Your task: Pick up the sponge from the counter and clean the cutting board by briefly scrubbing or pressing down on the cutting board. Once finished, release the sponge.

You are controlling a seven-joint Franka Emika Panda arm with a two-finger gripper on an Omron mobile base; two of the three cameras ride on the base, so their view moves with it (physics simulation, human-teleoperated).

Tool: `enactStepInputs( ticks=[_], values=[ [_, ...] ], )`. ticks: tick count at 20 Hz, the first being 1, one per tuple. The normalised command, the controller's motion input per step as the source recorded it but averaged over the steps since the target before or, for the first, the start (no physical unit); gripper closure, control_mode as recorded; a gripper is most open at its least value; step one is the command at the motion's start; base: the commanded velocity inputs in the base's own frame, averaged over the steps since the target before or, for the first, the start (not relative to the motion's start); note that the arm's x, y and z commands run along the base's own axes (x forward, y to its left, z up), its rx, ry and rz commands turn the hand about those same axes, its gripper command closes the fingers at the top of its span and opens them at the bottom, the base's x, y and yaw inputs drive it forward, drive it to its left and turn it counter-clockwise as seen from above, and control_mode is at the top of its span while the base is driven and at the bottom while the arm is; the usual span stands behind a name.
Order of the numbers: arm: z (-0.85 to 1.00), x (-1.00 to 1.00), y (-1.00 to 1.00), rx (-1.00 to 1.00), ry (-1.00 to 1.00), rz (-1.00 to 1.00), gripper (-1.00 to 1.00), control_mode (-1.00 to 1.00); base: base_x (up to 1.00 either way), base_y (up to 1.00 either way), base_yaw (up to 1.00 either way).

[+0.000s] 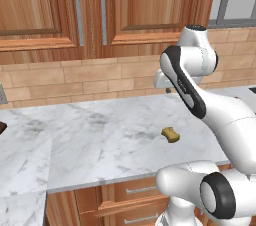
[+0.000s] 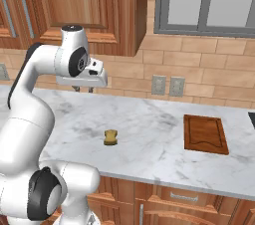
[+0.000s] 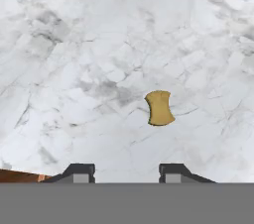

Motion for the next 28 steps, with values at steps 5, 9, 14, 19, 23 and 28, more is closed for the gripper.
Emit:
enactStepInputs(
  ticks=[5,9,14,19,23,28],
  values=[
    [-0.2,-0.36,0.0,0.0,0.0,0.0,-1.0,-1.0,0.0,0.0,0.0],
    [-0.84,-0.6,0.0,0.0,0.08,0.0,-1.0,-1.0,0.0,0.0,0.0],
    [-0.79,-0.17,-0.17,0.0,0.26,0.0,-1.0,-1.0,0.0,0.0,0.0],
    [-0.45,0.02,-0.11,0.0,0.11,0.0,-1.0,-1.0,0.0,0.0,0.0],
    [-0.26,0.12,-0.18,0.0,0.01,0.04,-1.0,-1.0,0.0,0.0,0.0],
    [-0.19,0.33,-0.24,0.0,0.02,0.05,-1.0,-1.0,0.0,0.0,0.0]
  ],
)
